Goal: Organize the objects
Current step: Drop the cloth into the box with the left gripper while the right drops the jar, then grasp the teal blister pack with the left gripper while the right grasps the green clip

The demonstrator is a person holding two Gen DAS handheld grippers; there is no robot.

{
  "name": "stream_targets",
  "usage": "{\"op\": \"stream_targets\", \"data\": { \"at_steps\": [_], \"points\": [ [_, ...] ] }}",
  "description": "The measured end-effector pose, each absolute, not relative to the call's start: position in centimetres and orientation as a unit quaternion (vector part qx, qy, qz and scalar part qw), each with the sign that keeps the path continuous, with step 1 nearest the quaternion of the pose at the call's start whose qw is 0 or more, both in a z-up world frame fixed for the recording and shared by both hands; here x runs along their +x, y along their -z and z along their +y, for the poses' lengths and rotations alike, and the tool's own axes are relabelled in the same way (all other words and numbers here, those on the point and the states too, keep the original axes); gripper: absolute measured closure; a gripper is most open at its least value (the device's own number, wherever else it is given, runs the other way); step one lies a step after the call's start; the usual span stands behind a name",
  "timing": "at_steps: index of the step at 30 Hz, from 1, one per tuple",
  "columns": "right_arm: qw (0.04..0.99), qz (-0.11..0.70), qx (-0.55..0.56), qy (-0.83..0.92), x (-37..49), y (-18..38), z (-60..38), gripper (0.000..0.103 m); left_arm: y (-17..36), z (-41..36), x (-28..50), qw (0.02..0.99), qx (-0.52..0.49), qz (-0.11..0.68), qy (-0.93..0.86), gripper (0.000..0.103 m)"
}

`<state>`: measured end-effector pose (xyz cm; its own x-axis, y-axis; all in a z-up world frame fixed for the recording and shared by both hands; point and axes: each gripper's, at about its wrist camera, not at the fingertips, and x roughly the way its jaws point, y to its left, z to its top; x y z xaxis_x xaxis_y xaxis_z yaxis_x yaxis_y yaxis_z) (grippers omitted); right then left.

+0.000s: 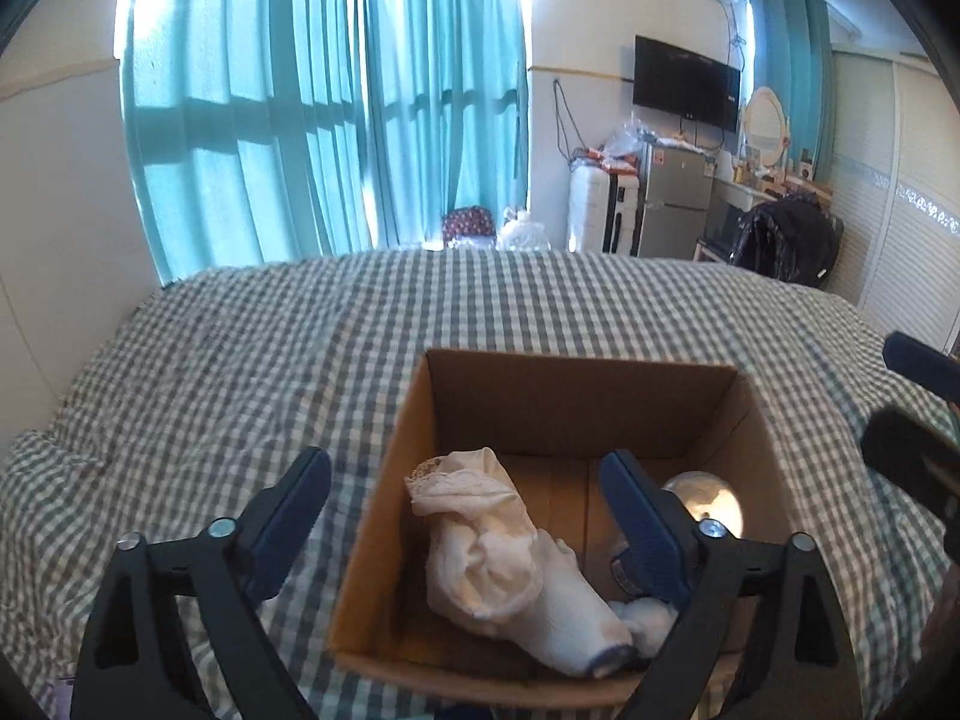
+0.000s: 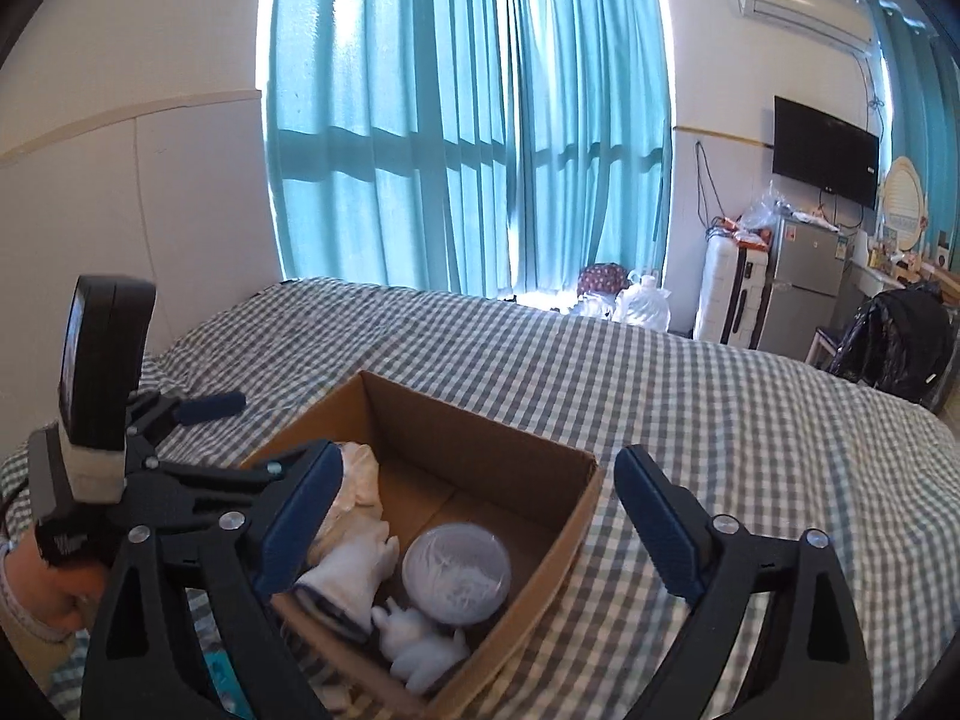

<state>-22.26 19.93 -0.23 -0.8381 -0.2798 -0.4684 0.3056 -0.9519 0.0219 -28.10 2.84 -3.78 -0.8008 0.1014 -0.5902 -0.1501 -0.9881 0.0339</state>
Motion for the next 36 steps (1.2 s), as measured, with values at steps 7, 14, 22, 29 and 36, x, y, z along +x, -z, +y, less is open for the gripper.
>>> {"op": "stream_targets", "data": {
  "at_steps": [7, 14, 22, 29, 36],
  "points": [
    [0.150, 0.058, 0.220, 0.962, -15.4, -3.6, 20.8, 0.002, -1.9, 2.2, -23.1, 0.060, -0.271, 0.067, -0.958, 0.001],
    [0.163, 0.091, 0.204, 0.961, -10.7, -5.6, 20.0, 0.002, -3.8, 1.6, -19.5, 0.041, -0.258, 0.079, -0.962, 0.000],
    [0.193, 0.089, 0.232, 0.949, -8.4, -2.2, 18.9, 0.002, -1.8, -1.0, -15.5, 0.002, -0.272, 0.057, -0.961, 0.000],
    [0.212, 0.052, 0.303, 0.928, -9.8, 5.0, 18.4, 0.002, 3.9, -2.9, -13.7, -0.042, -0.298, 0.023, -0.953, 0.000],
    [0.209, 0.082, 0.360, 0.905, -11.0, 12.2, 17.0, 0.002, 12.4, -2.1, -12.8, -0.018, -0.360, 0.013, -0.932, 0.000]
  ]
}}
